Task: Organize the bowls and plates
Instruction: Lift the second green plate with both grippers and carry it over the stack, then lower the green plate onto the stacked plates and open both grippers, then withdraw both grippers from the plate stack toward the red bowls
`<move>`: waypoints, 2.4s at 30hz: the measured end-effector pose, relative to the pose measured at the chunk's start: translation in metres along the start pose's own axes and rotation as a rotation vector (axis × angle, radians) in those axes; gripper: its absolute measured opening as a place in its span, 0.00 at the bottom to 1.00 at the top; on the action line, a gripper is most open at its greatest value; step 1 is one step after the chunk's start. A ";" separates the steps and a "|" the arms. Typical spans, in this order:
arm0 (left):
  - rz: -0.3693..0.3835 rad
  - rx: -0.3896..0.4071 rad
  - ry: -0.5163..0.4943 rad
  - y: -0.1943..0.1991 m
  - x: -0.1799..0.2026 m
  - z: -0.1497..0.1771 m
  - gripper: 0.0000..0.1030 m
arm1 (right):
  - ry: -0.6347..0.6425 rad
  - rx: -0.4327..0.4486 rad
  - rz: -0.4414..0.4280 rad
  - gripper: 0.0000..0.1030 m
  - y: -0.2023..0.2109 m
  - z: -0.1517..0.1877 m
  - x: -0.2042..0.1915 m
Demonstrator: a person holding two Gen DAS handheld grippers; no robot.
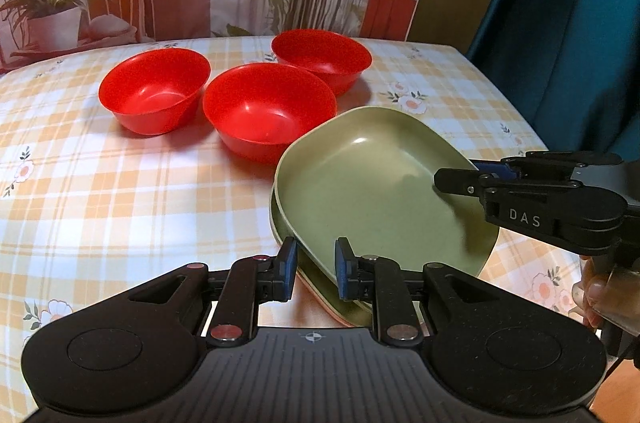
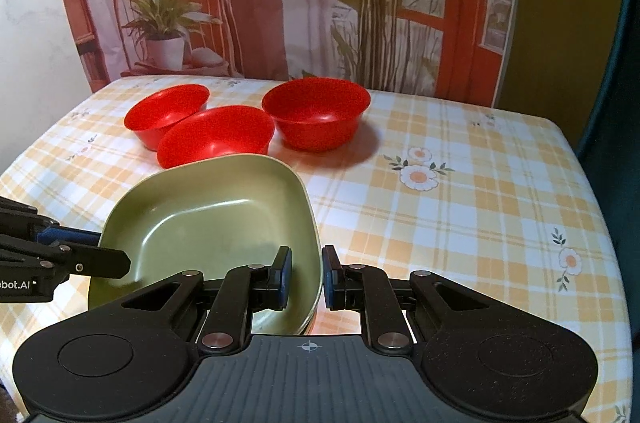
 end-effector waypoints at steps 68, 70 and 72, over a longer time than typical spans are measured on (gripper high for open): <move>-0.058 0.131 0.091 0.043 -0.046 -0.021 0.95 | -0.170 0.084 0.058 1.00 0.031 -0.010 -0.022; -0.065 0.140 0.101 0.046 -0.052 -0.024 0.95 | -0.155 0.084 0.062 1.00 0.032 -0.013 -0.024; -0.062 0.158 0.123 0.050 -0.059 -0.026 0.95 | -0.131 0.089 0.082 1.00 0.033 -0.018 -0.028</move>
Point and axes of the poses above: each gripper's, at about its wrist camera, not at the fingertips, and y roughly against the way its jaws point, x to its right, z to its underside, the point moved 7 cm from there along -y, roughly the way its jaws point, and after that the axes turned 2 degrees about x, right-handed, at the moved point
